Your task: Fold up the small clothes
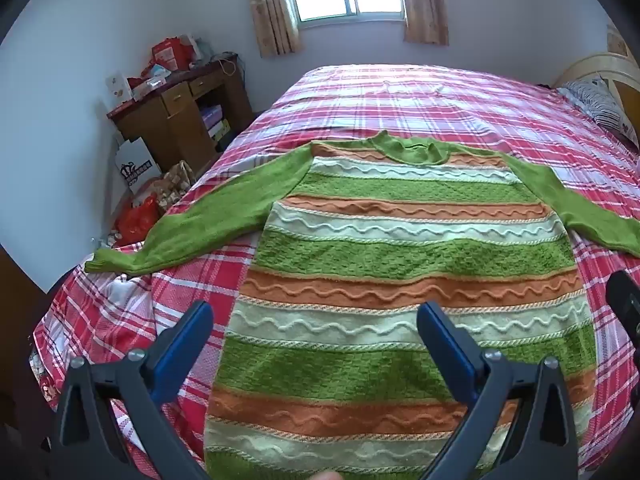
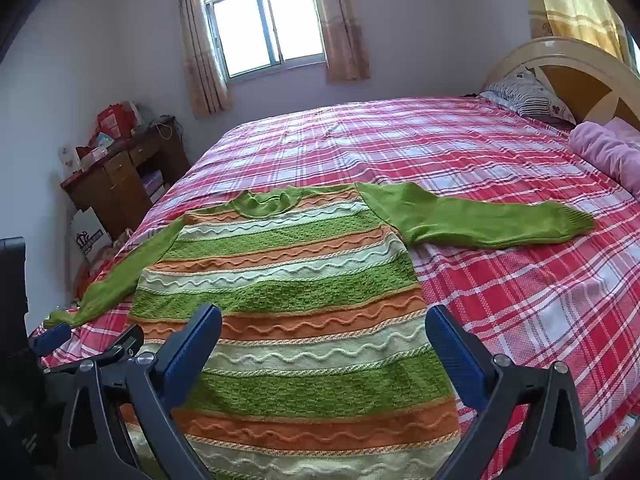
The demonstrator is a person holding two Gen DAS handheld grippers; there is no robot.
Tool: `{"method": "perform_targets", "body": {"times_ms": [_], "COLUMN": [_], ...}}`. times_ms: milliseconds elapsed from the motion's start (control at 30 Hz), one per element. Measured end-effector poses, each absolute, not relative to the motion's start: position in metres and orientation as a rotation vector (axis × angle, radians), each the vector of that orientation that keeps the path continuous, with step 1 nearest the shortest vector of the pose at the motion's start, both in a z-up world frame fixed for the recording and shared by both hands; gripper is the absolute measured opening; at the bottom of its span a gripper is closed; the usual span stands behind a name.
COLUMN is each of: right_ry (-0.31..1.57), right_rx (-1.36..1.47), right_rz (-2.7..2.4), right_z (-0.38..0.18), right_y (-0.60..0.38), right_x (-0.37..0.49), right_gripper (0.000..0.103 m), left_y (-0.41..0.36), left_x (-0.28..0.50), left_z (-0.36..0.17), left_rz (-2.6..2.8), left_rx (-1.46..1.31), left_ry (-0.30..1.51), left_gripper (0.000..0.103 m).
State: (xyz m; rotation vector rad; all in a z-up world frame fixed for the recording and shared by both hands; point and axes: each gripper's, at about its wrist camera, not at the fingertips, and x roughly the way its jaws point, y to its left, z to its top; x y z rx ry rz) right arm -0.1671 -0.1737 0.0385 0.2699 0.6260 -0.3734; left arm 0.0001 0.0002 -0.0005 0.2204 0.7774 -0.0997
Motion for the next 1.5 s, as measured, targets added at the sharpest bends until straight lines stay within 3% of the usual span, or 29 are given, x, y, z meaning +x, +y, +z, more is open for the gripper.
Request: {"method": "perform_targets", "body": {"times_ms": [1500], "right_ry": [0.652], "right_rx": [0.272], "right_rz": [-0.354], "right_z": [0.031], "right_y": [-0.169], "right_x": [-0.164], "right_gripper": [0.102], "left_y": [0.005], "left_x": [-0.004], "left_z": [-0.014], "left_rz": [-0.158], "left_rx": [0.145], "left_ry": [0.861], "left_gripper": [0.103]}}
